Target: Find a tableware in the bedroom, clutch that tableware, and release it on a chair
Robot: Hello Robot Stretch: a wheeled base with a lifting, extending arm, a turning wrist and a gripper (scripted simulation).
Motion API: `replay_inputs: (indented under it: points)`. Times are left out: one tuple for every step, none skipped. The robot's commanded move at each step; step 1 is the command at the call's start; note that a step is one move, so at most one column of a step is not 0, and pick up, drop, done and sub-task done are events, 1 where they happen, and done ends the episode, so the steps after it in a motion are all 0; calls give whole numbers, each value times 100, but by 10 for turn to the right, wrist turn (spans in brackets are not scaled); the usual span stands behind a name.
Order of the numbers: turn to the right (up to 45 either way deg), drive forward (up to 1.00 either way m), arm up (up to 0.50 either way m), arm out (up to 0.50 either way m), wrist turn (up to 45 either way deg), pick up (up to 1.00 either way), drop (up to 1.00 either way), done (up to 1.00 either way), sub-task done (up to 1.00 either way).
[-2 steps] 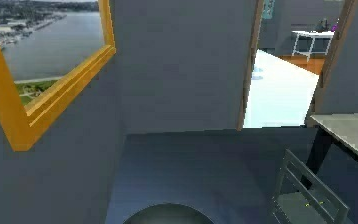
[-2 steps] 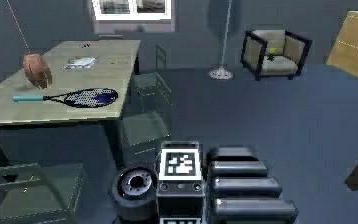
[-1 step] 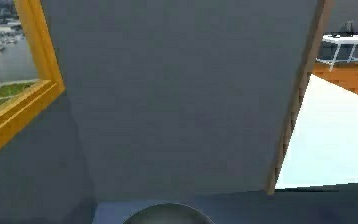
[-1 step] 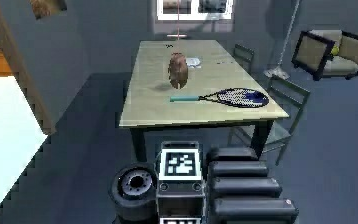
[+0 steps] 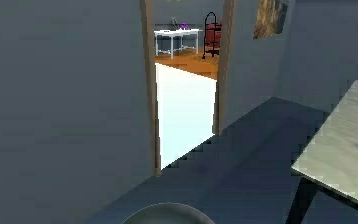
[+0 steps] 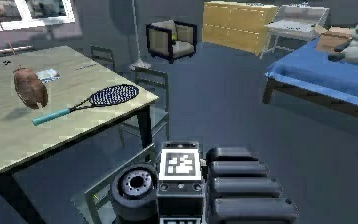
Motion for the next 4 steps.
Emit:
replay_inputs:
  points:
    - [0, 5, 0, 0, 0, 0, 0, 0, 0]
    - [0, 40, 0, 0, 0, 0, 0, 0, 0]
    - [-450, 0, 0, 0, 0, 0, 0, 0, 0]
    - [-450, 0, 0, 0, 0, 0, 0, 0, 0]
